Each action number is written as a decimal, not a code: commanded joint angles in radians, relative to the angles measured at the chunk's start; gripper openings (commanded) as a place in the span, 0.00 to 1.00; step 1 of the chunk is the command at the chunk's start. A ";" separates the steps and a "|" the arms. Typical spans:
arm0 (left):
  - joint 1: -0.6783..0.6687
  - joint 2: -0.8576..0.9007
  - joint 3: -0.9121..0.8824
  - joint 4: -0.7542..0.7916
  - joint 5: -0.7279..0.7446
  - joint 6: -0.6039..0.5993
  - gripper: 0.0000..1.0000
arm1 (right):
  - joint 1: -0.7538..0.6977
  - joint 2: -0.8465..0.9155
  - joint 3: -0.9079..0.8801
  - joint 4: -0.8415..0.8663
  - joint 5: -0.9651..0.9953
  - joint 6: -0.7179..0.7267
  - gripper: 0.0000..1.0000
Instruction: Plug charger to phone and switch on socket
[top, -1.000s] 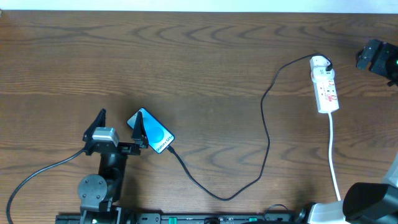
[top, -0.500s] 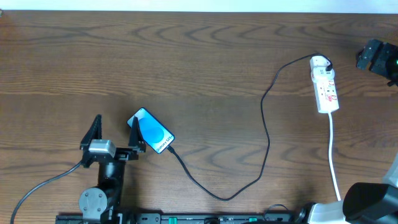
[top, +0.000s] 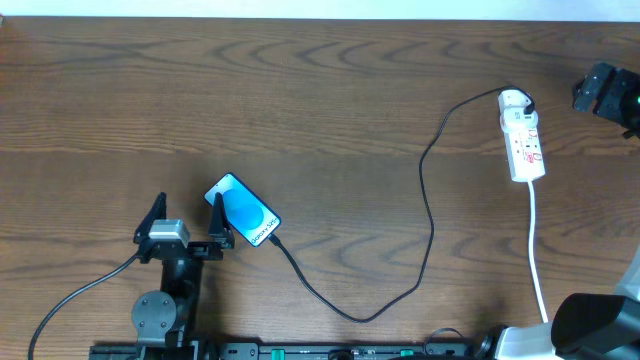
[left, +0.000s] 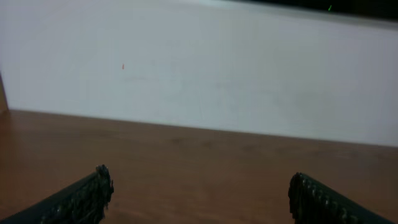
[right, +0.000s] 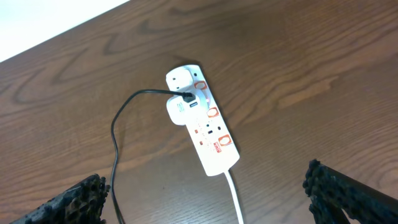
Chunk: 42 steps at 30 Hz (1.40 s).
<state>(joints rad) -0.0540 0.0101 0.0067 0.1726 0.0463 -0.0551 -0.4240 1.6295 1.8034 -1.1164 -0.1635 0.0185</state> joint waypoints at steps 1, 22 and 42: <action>0.005 -0.009 -0.003 -0.033 -0.003 -0.005 0.92 | 0.006 0.005 0.000 -0.002 0.000 0.011 0.99; 0.005 -0.008 -0.003 -0.243 -0.006 -0.005 0.92 | 0.006 0.005 0.000 -0.002 0.000 0.011 0.99; 0.005 -0.006 -0.003 -0.243 -0.006 -0.005 0.92 | 0.006 0.005 0.000 -0.002 0.000 0.011 0.99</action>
<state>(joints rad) -0.0540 0.0101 0.0120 -0.0216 0.0502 -0.0551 -0.4240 1.6295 1.8034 -1.1175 -0.1635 0.0189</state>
